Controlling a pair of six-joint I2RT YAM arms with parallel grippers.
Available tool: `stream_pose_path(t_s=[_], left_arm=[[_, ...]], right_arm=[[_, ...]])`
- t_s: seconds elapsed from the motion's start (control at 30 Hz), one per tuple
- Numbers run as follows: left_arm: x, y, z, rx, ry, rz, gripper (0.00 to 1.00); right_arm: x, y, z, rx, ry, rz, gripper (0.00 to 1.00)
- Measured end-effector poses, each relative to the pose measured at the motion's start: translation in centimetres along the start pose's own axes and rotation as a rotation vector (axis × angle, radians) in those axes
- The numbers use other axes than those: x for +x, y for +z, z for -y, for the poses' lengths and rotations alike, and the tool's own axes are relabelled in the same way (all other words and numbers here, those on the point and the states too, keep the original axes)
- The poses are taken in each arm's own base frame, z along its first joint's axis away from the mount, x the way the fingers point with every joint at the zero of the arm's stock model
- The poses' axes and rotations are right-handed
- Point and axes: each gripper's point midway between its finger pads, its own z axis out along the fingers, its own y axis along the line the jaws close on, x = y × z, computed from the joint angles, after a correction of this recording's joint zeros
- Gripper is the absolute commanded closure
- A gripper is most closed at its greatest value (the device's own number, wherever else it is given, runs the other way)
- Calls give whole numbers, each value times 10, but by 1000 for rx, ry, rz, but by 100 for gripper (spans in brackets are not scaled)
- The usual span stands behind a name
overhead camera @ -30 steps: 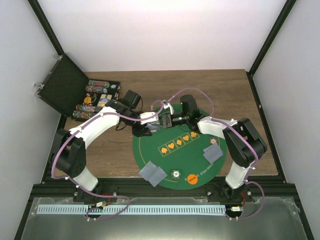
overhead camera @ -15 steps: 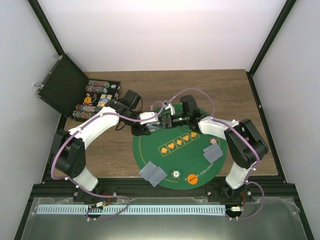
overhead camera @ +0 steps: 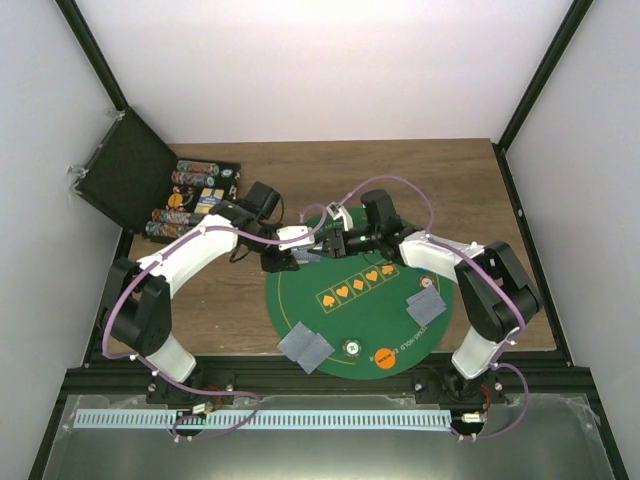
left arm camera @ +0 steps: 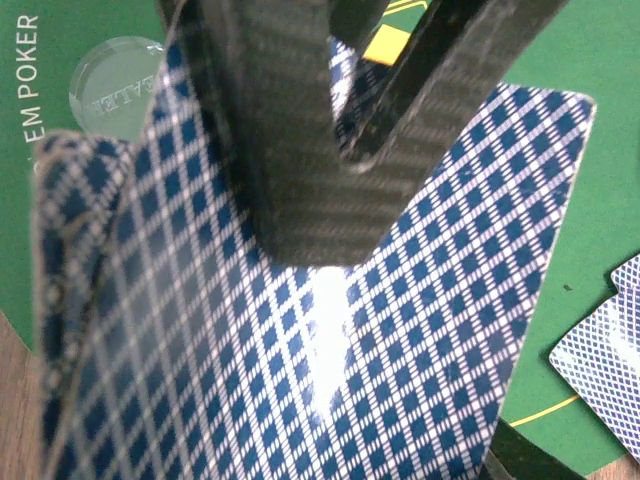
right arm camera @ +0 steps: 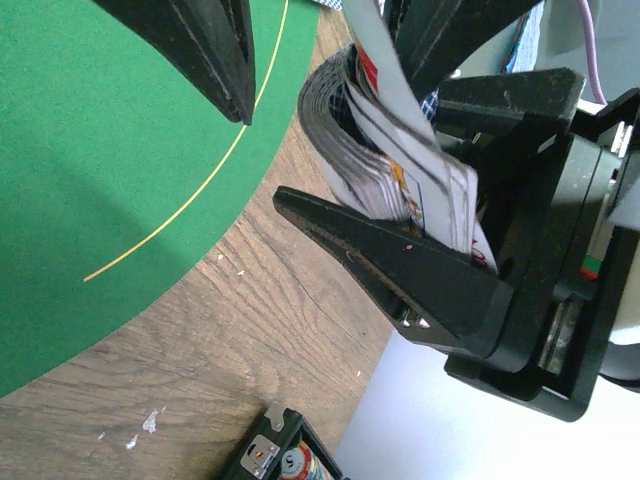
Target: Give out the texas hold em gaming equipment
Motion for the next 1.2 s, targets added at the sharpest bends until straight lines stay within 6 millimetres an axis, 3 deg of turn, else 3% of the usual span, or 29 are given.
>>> stream_pose_path(t_s=[0.17,0.5,0.9,1.2], left_arm=[[2,-1,-3,-6,-8,1,57],[5,-1,-5,-10,-17,1,57],[10,1,-10,-11,-33,-5,57],[18,-2,-20,-30,-65,-1,57]], right_arm=[[-4,-4,-4,12,-14,5,72],[-6,-8,-3,47,-14,1,70],[-8,-13,-4,90,-29,-1,99],[-11,-20,-13,108,-58,-5,99]])
